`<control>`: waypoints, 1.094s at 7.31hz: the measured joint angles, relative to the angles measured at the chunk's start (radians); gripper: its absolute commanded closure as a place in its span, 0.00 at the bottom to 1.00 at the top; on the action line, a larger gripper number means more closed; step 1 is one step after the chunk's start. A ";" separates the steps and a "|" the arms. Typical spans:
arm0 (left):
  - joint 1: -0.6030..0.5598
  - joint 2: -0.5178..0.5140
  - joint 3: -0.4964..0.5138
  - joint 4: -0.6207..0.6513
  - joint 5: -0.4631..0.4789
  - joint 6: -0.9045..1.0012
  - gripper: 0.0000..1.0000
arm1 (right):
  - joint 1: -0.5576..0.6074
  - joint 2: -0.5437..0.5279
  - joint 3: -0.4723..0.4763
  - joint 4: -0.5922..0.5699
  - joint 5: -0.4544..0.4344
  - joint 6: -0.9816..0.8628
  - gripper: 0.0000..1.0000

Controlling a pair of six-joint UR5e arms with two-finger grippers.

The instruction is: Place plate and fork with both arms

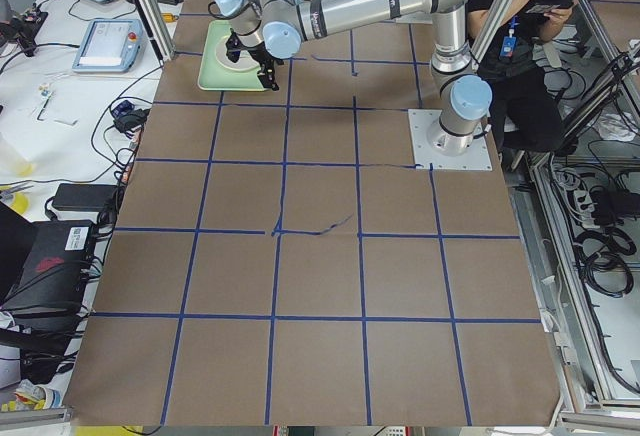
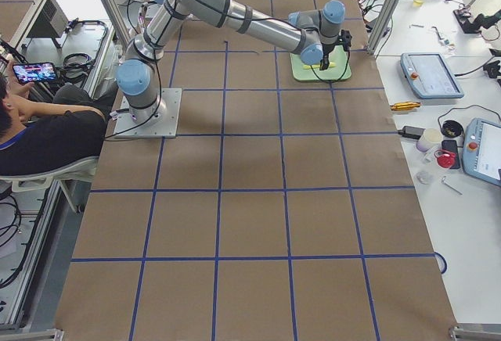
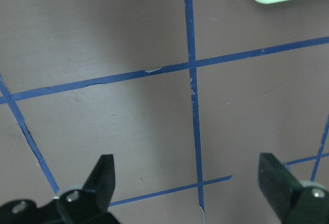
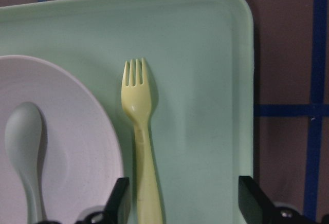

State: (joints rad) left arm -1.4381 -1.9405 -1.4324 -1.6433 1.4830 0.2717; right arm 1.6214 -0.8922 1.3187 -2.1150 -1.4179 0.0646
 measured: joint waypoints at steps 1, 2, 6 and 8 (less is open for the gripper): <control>-0.006 0.003 0.000 0.006 0.003 -0.019 0.00 | 0.000 -0.044 0.004 0.067 -0.052 -0.003 0.00; -0.011 0.012 0.002 0.014 0.005 -0.049 0.00 | 0.000 -0.105 0.013 0.161 -0.105 -0.014 0.00; -0.038 0.116 0.002 0.021 0.034 -0.245 0.00 | 0.009 -0.387 0.095 0.456 -0.185 -0.037 0.00; -0.125 0.155 -0.016 0.039 0.083 -0.392 0.00 | 0.017 -0.469 0.109 0.565 -0.164 -0.027 0.00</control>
State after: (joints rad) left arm -1.5627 -1.7859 -1.4480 -1.6044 1.5663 -0.1205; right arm 1.6388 -1.3611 1.4272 -1.5505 -1.5815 0.0379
